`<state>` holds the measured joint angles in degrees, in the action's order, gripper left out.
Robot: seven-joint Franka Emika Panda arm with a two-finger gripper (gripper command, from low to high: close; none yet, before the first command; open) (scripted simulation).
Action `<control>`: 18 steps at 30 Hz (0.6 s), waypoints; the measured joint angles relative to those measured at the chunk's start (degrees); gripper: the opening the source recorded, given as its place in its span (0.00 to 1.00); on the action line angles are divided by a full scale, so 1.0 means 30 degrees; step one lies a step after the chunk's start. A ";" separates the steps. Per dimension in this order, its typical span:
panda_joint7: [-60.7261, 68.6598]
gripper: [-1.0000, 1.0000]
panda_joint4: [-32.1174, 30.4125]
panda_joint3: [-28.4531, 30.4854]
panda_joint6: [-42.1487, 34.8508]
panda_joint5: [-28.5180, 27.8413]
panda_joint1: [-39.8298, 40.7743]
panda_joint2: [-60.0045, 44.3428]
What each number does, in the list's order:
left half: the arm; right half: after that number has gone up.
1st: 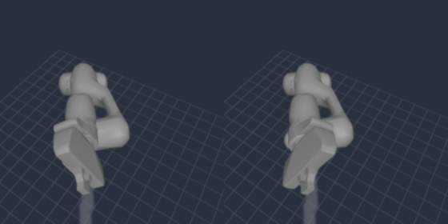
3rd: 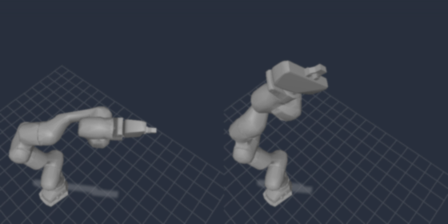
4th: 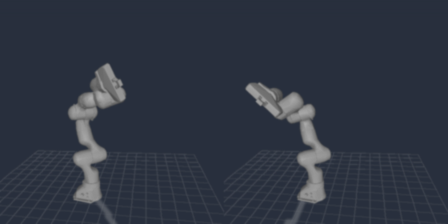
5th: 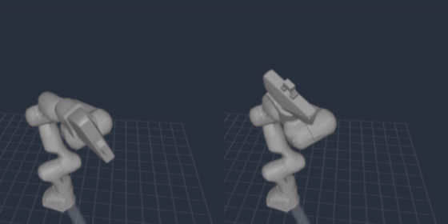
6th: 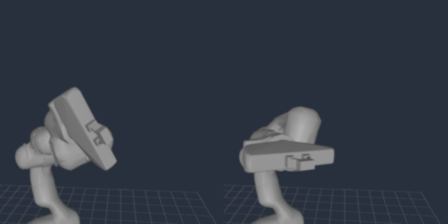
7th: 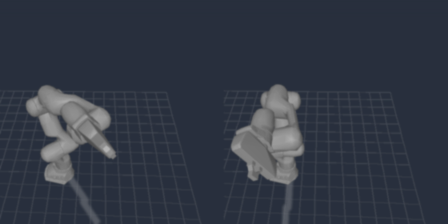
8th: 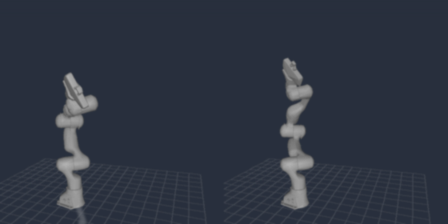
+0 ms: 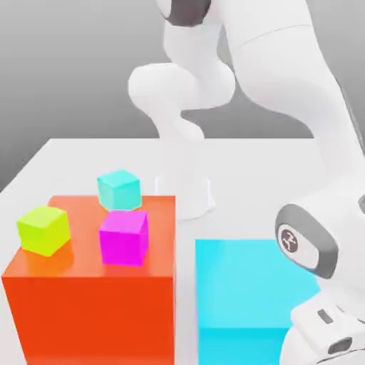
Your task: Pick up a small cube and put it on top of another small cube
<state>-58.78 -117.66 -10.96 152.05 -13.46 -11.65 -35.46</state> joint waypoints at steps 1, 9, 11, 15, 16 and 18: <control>-0.0043 0.00 0.0050 0.0071 0.0154 -0.0060 -0.0061 -0.0210; 0.0350 0.00 -0.1104 -0.0024 -0.3288 0.1340 0.1318 0.4414; 0.0169 0.00 -0.1460 0.0459 -0.4271 0.1681 0.1891 0.5773; -0.0215 0.00 -0.2179 0.1446 -0.6229 0.2365 0.3038 0.8501; -0.0310 0.00 -0.2359 0.1714 -0.6718 0.2541 0.3334 0.9186; -0.0507 0.00 -0.2720 0.2182 -0.7693 0.2887 0.4243 1.0556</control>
<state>-60.30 -125.82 -4.41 128.97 -4.80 1.08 -3.79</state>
